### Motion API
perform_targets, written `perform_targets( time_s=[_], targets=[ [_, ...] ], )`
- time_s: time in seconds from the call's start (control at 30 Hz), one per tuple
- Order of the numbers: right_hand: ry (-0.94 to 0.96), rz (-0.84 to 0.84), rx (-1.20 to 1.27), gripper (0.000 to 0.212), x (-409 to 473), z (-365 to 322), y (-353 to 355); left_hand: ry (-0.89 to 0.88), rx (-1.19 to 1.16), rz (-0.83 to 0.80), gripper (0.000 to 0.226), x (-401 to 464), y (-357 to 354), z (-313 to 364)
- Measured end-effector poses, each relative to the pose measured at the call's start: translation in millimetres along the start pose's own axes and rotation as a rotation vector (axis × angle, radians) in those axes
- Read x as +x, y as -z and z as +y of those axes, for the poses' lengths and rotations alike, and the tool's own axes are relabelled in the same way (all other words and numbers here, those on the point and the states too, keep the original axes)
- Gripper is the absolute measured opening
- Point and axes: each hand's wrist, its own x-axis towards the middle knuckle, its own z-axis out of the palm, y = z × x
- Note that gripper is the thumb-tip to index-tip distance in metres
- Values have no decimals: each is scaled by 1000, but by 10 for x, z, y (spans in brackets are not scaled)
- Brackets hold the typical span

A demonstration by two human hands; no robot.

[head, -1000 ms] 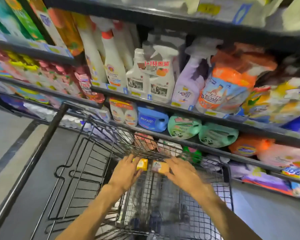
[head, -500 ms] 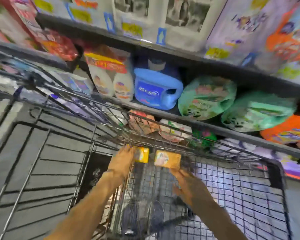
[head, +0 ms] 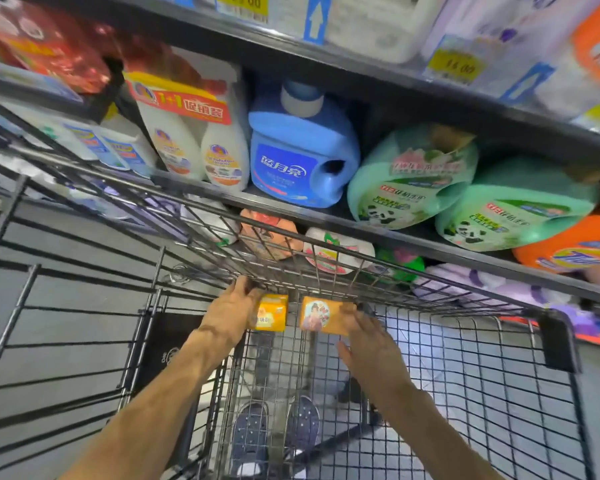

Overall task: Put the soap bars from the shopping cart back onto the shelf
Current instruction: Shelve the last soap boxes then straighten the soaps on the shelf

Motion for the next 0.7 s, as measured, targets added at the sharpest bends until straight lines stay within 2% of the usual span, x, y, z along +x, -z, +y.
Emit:
perform_targets(
  time_s=[0.07, 0.1, 0.27, 0.43, 0.57, 0.6, 0.7],
  targets=[
    [-50, -3, 10, 55, 133, 20, -5, -58, 83, -6, 36, -71, -34, -38],
    [-73, -27, 6, 54, 193, 24, -7, -82, 41, -8, 38, -102, -70, -60],
    [-185, -131, 69, 51, 401, 49, -144, -47, 86, -65, 62, -277, -89, -89],
    [-183, -105, 180, 58, 358, 81, -261, -26, 95, -79, 61, -422, -143, -42],
    [-113, -63, 182, 64, 286, 170, -379, -33, 51, 19, 55, -535, -13, 104],
    [-81, -68, 205, 58, 252, 186, -370, -18, 35, 20, 55, -561, 21, 143],
    [-84, -32, 491, 25, 152, 150, -202, -21, -42, 38, 55, -668, 101, 224]
  ],
)
